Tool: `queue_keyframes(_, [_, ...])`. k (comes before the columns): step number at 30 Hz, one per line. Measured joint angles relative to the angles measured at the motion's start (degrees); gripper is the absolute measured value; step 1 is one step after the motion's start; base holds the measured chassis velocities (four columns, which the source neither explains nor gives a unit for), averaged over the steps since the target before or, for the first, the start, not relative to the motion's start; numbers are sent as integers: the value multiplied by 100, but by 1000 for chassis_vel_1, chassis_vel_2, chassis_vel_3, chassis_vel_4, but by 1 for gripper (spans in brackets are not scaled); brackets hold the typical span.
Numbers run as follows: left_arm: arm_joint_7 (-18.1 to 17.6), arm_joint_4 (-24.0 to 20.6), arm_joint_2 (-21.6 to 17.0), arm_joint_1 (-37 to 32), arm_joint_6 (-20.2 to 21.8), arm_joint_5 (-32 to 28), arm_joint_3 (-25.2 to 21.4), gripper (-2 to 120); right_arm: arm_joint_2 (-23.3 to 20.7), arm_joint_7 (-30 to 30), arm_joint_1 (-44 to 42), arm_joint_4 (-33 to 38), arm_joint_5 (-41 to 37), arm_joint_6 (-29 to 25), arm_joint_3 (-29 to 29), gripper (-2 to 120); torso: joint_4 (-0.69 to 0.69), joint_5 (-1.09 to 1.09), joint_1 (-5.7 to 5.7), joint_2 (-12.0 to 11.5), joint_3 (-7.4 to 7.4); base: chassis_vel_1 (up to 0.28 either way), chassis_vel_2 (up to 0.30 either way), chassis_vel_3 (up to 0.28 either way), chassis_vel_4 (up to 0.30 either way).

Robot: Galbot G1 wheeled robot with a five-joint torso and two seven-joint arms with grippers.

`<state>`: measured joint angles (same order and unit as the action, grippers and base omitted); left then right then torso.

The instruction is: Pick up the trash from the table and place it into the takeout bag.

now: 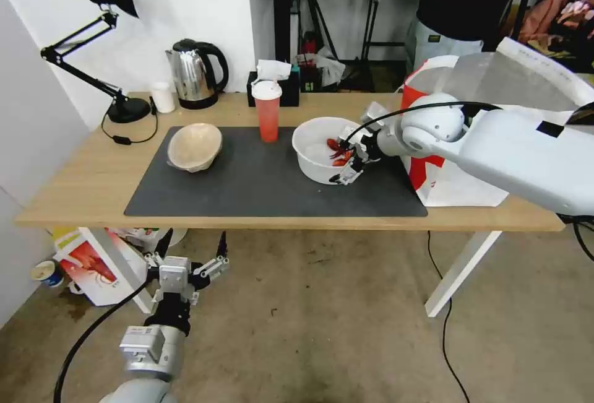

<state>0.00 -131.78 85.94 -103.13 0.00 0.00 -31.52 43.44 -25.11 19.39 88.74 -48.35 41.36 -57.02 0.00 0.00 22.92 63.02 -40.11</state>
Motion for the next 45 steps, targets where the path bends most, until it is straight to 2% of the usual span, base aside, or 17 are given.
queue_keyframes(40, [0, 0, 0, 0, 0, 0, 0, 100, 146, 27, -210, -346, 57, -1, 55, 100, 0, 0, 0, 0, 0, 0, 0, 0, 0])
queue_keyframes(45, [0, 0, 0, 0, 0, 0, 0, 100, 161, 9, -228, -424, 46, 0, 53, 85, 0, 1, 0, 0, 0, 0, 0, 0, 0])
